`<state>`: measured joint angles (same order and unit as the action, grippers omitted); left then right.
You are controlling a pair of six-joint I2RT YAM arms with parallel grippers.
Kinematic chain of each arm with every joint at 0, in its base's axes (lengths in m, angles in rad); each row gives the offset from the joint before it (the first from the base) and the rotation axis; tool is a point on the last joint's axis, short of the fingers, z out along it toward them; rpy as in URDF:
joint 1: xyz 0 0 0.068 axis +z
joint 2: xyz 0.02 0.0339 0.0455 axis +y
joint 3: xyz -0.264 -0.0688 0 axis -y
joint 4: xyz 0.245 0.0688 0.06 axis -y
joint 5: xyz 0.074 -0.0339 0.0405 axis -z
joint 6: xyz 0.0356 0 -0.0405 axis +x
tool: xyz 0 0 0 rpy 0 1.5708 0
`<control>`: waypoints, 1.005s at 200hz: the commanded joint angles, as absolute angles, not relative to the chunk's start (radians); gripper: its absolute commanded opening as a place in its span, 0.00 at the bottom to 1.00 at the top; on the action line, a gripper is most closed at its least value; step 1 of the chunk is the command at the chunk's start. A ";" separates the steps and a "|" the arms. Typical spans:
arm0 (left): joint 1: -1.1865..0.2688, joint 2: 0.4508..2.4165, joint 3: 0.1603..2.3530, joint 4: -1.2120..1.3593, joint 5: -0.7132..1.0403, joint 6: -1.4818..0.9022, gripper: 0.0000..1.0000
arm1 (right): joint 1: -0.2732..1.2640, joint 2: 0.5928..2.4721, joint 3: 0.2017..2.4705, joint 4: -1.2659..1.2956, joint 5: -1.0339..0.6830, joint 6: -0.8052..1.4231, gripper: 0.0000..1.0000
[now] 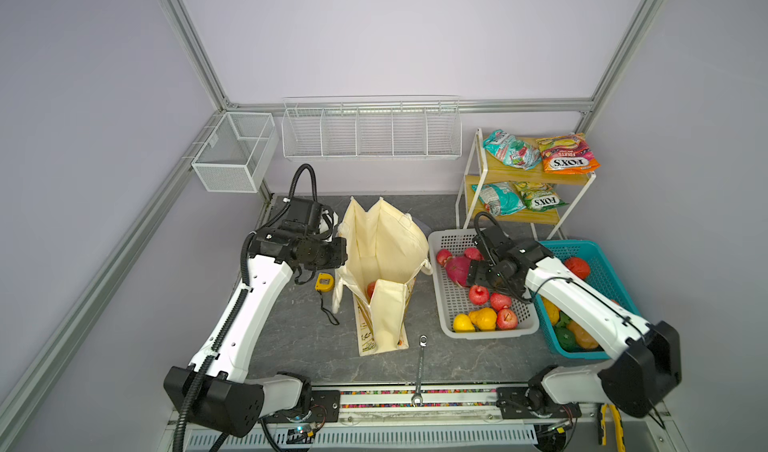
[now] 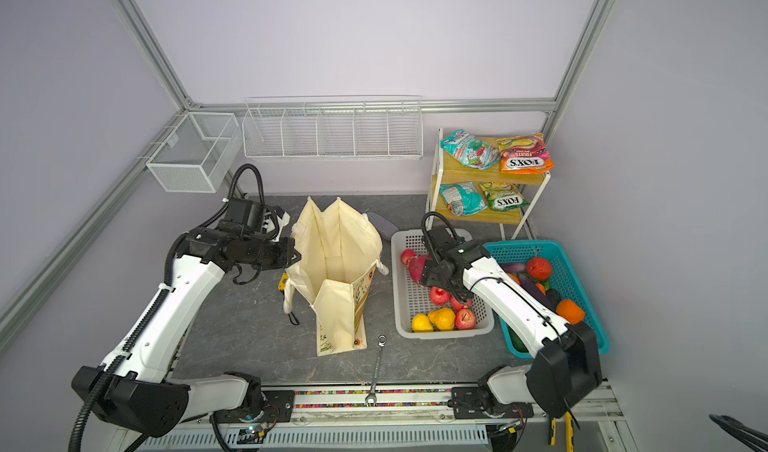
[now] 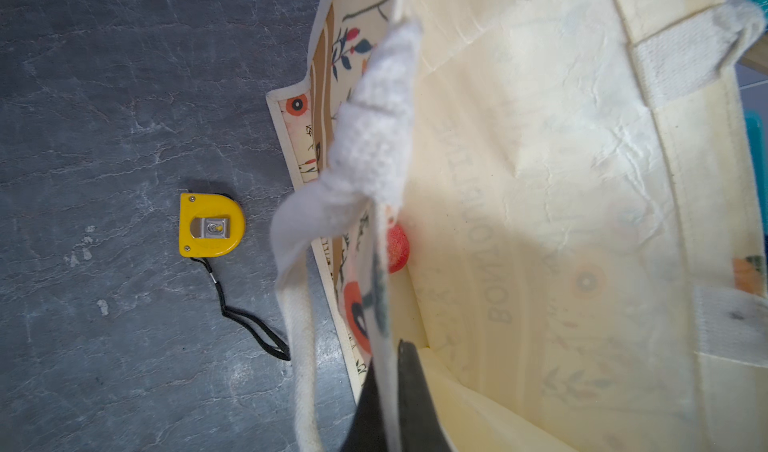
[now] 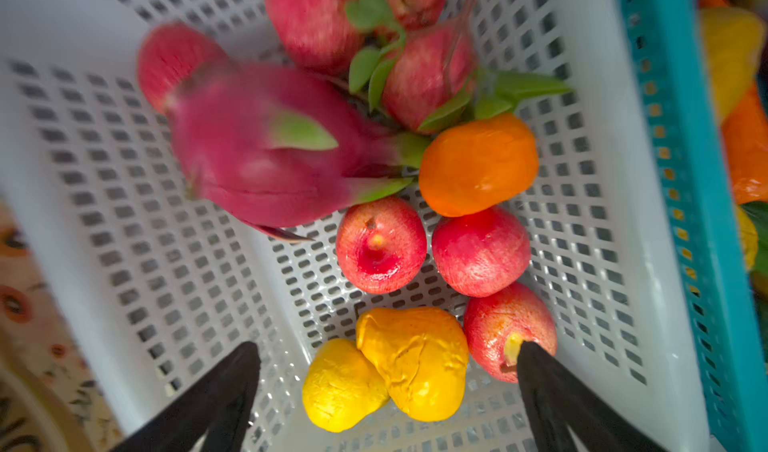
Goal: Place the food into the grocery bag and tie it
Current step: 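Move the right gripper back down into the white fruit basket, then grasp a larger red apple with the right gripper and lift it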
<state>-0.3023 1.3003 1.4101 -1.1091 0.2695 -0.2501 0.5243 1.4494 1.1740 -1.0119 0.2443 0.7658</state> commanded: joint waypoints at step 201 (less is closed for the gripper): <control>-0.307 1.320 1.464 -1.122 0.269 -0.211 0.00 | 0.499 1.761 1.238 -1.018 0.223 0.436 0.90</control>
<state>-0.3023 1.3148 1.4292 -1.1194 0.2691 -0.2306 0.5156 1.7401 1.2259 -1.0126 0.2066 0.4496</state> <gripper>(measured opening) 0.047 0.908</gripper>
